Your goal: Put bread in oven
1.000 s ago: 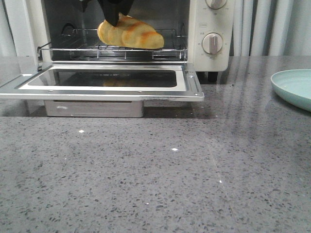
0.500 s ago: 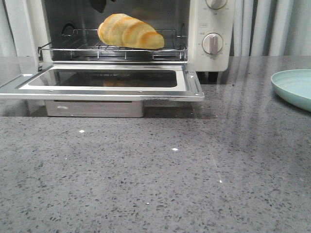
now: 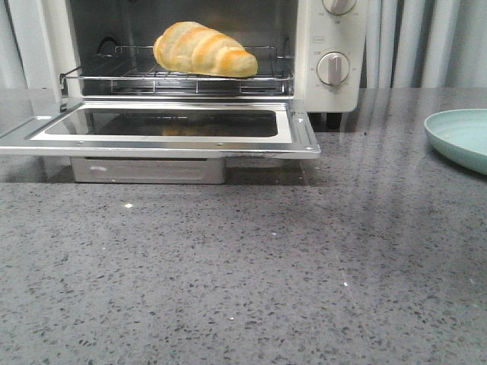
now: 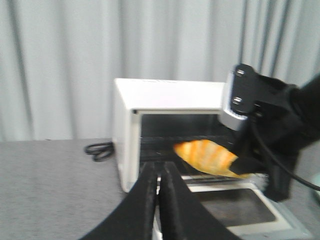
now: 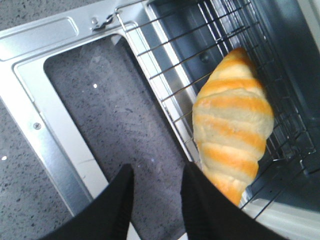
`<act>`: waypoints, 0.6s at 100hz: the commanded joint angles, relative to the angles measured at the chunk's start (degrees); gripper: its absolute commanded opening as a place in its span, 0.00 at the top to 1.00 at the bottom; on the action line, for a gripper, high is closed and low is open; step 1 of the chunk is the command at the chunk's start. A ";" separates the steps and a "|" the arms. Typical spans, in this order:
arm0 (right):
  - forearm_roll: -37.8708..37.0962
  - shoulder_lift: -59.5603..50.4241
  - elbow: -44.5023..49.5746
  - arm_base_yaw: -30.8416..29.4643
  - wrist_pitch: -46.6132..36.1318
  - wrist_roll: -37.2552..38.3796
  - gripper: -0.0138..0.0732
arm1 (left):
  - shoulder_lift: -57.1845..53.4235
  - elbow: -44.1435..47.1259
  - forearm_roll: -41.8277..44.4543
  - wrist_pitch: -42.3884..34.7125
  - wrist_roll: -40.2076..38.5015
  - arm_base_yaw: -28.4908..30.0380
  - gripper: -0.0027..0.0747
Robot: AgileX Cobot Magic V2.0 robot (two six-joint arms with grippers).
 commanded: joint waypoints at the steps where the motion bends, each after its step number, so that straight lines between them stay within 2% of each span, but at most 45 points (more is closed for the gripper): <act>1: -1.74 -3.76 -1.87 0.16 0.61 1.78 0.61 | -0.38 -0.97 0.30 -3.63 2.01 3.17 0.99; 16: -1.17 -3.81 -1.87 0.16 3.41 2.76 0.61 | -1.60 2.03 0.00 -5.03 2.63 5.49 0.99; 38: 3.10 -4.67 -1.87 0.16 4.17 2.76 0.61 | -4.91 10.37 -2.12 -12.97 2.53 5.58 0.99; 60: 4.61 -6.74 -1.87 0.16 4.17 4.47 0.61 | -5.65 15.15 -2.49 -12.50 2.28 5.58 0.99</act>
